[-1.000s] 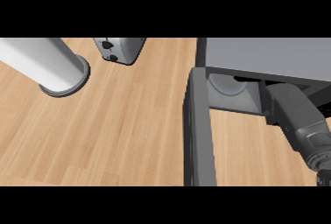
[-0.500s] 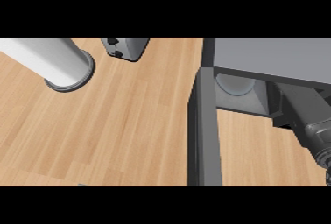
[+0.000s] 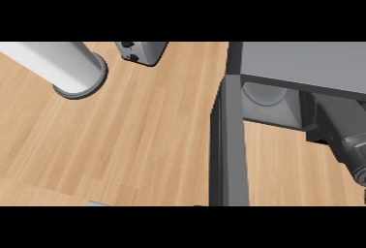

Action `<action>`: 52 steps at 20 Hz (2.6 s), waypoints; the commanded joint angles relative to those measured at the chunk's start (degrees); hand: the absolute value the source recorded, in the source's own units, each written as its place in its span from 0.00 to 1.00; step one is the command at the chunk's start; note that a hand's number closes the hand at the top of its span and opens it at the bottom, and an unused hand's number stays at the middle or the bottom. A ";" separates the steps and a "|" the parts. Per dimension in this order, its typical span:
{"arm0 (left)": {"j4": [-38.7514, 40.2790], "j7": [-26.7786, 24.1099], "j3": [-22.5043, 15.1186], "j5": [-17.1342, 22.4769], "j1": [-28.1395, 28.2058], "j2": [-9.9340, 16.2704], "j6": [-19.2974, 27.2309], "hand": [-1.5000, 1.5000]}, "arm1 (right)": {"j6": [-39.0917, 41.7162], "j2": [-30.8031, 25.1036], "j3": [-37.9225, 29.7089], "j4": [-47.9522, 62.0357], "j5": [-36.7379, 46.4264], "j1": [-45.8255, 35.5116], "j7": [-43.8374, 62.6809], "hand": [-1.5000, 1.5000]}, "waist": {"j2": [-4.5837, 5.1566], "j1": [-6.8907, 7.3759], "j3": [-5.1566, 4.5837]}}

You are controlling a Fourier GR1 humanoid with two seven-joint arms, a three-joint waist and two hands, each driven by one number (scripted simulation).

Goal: Pick up the milk, place it into the microwave and close the microwave

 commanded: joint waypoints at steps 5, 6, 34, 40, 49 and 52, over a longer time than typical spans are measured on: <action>0.86 0.20 -0.78 -1.27 -1.48 0.49 -0.27 0.00 | -0.66 -0.43 -0.65 -0.47 -0.62 -2.87 1.73 0.00 | 0.36 1.15 -0.12; 1.31 0.43 -0.57 -1.79 -1.27 0.74 -0.37 0.00 | 2.04 -0.26 -0.69 -1.14 -0.85 -3.39 0.51 0.00 | 0.31 1.32 -0.07; 3.81 3.12 -6.30 -5.20 -4.28 0.70 -0.92 0.00 | -5.36 9.19 1.64 -0.69 0.14 -10.02 5.73 0.00 | -2.09 -0.97 -0.53; 4.94 2.34 -9.00 -8.92 -3.70 -2.20 -1.65 0.00 | -3.65 8.46 3.23 0.80 1.90 -9.20 4.67 0.00 | -2.61 -3.24 -0.65; 4.69 -0.21 -16.30 -14.56 -2.49 -7.17 -6.72 0.00 | 9.48 7.72 0.35 0.80 -1.54 -4.58 0.76 0.00 | -3.44 -6.59 -0.58; 4.24 1.41 -19.88 -15.57 -1.22 -7.66 -8.23 0.00 | 15.78 9.06 -0.08 0.51 -2.34 -4.49 0.40 0.00 | -3.91 -7.30 -0.58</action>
